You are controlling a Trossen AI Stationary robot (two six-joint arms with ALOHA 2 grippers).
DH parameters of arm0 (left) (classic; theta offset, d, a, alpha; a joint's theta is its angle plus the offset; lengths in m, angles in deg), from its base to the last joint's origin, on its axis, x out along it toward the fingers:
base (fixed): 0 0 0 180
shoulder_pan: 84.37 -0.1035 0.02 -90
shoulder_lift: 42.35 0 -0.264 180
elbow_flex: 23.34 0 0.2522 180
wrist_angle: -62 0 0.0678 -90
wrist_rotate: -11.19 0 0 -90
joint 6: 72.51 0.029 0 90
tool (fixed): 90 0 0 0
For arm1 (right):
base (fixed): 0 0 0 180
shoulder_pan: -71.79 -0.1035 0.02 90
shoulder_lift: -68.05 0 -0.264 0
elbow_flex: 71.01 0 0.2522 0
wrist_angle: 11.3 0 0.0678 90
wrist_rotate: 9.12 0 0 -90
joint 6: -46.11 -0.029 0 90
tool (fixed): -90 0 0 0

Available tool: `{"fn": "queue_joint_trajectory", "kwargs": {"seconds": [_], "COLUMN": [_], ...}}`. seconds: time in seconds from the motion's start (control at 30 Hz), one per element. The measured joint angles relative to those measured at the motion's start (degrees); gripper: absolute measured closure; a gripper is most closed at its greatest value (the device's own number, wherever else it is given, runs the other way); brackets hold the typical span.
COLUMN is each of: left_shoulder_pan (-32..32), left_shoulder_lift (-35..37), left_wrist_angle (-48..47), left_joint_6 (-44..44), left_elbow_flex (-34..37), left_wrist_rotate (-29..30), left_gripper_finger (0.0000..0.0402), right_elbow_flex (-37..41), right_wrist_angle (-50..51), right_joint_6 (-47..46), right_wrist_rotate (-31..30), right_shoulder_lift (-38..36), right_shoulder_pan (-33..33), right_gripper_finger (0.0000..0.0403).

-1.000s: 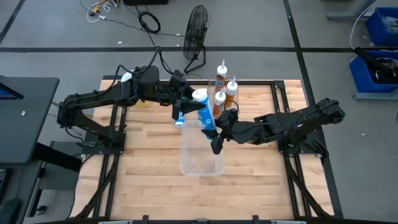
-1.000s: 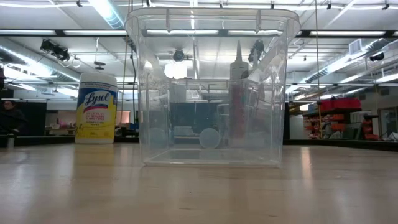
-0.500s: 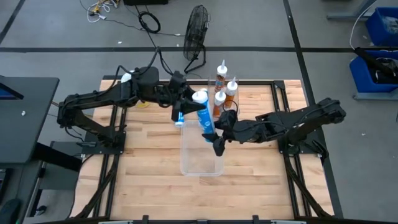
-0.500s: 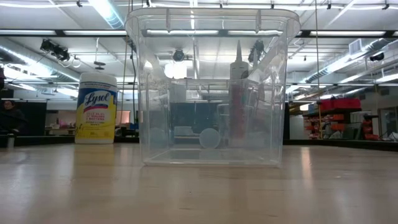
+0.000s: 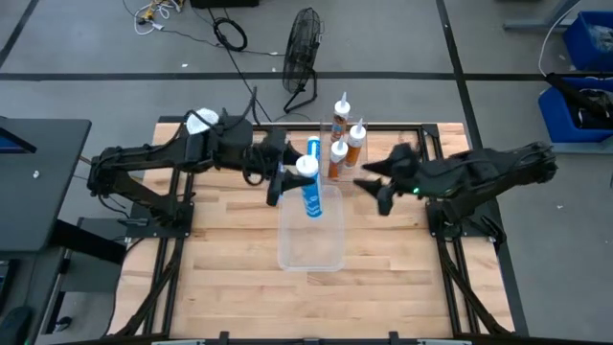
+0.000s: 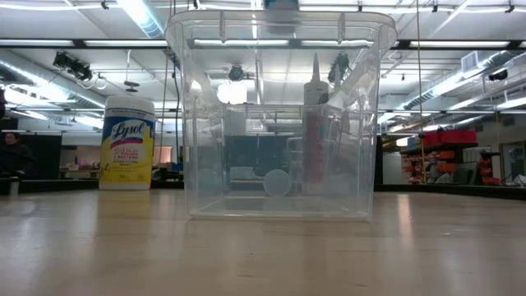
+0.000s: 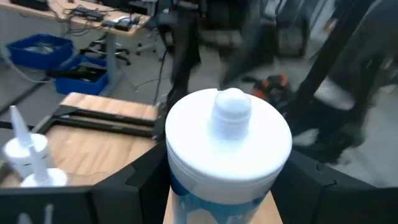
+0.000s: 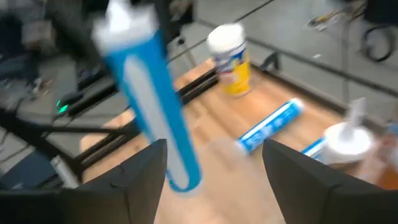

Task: Sort silicone sealant tubes
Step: Put the bottom right blue sealant into the bottom transparent bin

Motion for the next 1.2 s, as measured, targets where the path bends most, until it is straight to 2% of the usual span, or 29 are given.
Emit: {"fn": "queue_joint_trajectory", "kwargs": {"seconds": [0.1, 0.23, 0.53, 0.8, 0.97, 1.03, 1.2], "left_shoulder_pan": [2.03, 3.73, 6.57, 6.72, 8.85, 9.36, 10.99], "left_shoulder_lift": [-0.69, -2.83, -9.90, -14.49, -14.91, -14.87, -13.28], "left_wrist_angle": [-0.82, -1.67, -3.78, -3.74, 2.02, 2.88, -0.44], "left_joint_6": [3.03, 1.79, 0.09, -1.74, 1.07, 1.84, 2.29], "left_elbow_flex": [0.02, 0.00, 0.04, 0.08, 0.04, 0.02, 0.04], "left_wrist_rotate": [3.34, 5.12, 11.20, 12.96, 18.33, 18.81, 18.96], "left_gripper_finger": [0.0177, 0.0177, 0.0177, 0.0177, 0.0177, 0.0177, 0.0177], "right_elbow_flex": [0.00, 0.00, 0.00, 0.00, 0.00, 0.00, 0.00], "right_wrist_angle": [1.83, 2.65, 3.97, 3.90, 3.85, 3.85, 3.81], "right_joint_6": [0.55, 1.39, 2.29, 3.67, 3.65, 3.65, 3.24], "right_wrist_rotate": [-4.06, -6.94, -6.93, -8.30, -8.81, -9.07, -9.05], "right_shoulder_lift": [-2.56, -4.46, -4.89, -4.89, -4.89, -4.89, -4.86], "right_shoulder_pan": [0.01, 0.02, 0.02, 0.02, 0.02, 0.09, 0.82], "right_gripper_finger": [0.0144, 0.0150, 0.0154, 0.0154, 0.0154, 0.0154, 0.0154]}}
